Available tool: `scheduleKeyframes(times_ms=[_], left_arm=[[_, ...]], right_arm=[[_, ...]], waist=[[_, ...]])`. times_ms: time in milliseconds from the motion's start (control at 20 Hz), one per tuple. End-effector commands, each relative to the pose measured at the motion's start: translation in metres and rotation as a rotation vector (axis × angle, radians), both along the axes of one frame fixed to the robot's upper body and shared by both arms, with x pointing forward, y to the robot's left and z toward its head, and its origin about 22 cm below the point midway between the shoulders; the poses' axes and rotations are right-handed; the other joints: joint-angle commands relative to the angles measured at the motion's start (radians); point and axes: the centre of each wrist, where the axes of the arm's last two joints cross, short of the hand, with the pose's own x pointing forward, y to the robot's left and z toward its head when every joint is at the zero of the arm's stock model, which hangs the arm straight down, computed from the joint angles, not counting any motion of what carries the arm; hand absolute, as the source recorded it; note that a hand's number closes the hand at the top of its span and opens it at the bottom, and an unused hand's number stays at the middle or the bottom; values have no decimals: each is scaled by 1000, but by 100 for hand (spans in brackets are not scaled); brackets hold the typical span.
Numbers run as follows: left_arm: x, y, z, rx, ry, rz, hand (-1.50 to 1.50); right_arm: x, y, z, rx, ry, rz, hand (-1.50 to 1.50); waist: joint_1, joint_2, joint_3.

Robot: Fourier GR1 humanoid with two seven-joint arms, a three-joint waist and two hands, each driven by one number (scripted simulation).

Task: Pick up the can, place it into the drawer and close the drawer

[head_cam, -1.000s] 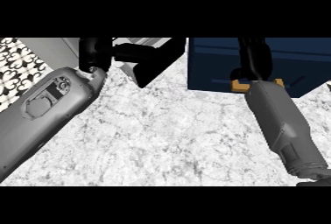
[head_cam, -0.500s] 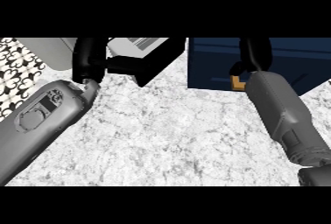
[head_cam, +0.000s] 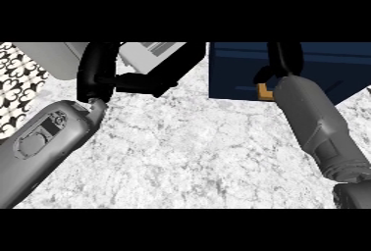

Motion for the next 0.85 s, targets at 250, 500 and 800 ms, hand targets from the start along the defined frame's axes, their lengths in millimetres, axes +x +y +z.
scheduleKeyframes(times_ms=[250, 500, 800], left_arm=[[-10, 3, -15, -2, 13, 7, -150], [-9, 32, -21, 16, 13, 44, -150], [-7, 30, -19, -1, 24, 62, -150]], right_arm=[[13, 25, 38, 415, -104, 127, -150], [10, 58, 31, 661, -75, 184, -150], [16, 38, 47, 739, -69, 213, -150]], waist=[[4, -11, 1], [-9, -19, -2], [-34, -17, -3]])
